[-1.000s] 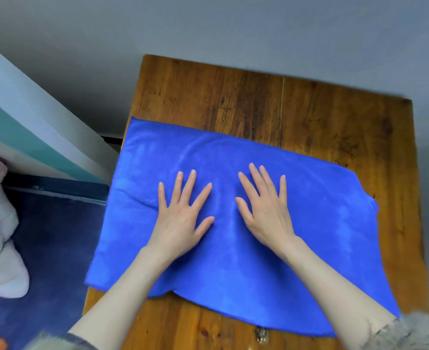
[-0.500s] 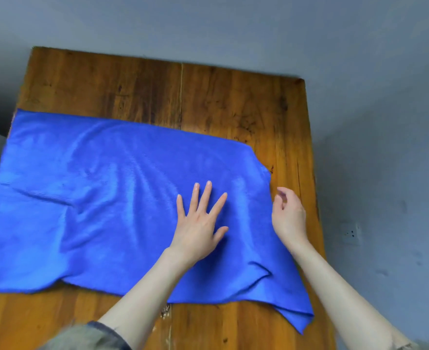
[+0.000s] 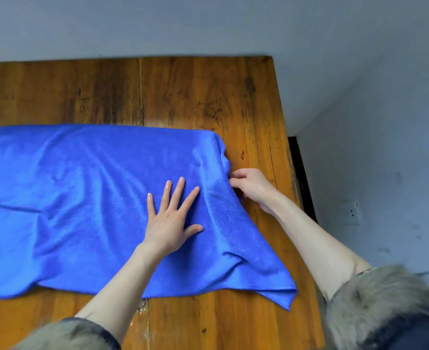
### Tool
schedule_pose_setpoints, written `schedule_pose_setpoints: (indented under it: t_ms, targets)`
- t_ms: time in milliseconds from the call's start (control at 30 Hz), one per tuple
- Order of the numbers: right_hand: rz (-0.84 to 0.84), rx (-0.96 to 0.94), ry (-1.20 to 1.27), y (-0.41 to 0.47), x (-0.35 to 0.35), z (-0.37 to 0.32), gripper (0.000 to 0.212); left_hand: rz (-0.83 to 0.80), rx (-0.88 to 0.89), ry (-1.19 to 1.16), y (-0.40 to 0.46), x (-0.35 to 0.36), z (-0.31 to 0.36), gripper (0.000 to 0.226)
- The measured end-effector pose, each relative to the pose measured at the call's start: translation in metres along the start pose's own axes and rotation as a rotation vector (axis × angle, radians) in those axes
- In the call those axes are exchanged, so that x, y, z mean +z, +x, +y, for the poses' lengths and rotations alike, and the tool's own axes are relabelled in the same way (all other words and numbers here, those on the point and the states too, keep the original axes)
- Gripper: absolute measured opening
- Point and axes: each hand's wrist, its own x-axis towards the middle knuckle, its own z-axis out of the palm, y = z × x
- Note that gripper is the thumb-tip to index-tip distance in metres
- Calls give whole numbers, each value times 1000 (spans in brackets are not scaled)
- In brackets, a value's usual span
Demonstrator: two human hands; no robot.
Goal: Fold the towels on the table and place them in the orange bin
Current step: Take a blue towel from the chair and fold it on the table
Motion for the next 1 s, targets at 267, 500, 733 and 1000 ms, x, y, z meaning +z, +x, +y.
schedule_pose_setpoints:
  t_ms: [267,500,733,1000]
  targets:
    - [505,-77,-224,18,-84,0,16,-61,-69,40,1,-7,14,87]
    - [597,-125,-203,22,-89,12,26,120,-41,-40,8,-3,55,62]
    - [516,23,-169,9,-95,53,9,76,110,-72,9,23,69,94]
    - [748,20,-89,16,-125,30,22,-5,104,14,10,21,62,108]
